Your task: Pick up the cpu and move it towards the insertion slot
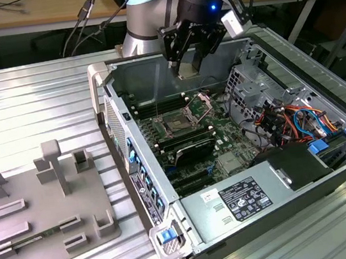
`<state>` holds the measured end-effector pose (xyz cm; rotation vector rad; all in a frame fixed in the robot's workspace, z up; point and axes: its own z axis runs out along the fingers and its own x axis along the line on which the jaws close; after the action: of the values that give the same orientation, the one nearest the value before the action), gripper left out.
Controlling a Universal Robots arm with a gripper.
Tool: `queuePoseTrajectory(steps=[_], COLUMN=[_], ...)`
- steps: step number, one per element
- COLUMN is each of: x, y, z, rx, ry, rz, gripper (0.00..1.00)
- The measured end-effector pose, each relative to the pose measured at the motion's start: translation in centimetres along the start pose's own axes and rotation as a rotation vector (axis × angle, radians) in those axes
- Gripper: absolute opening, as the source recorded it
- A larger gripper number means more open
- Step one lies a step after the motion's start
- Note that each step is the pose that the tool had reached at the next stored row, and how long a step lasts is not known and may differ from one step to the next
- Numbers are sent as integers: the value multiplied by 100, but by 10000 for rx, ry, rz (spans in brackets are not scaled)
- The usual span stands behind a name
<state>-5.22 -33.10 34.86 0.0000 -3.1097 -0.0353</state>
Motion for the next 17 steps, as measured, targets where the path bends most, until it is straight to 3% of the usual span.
queuePoseTrajectory(steps=[17], x=[0], y=[27], z=[1], rx=[-3], ry=[0], rz=[0], gripper=[55])
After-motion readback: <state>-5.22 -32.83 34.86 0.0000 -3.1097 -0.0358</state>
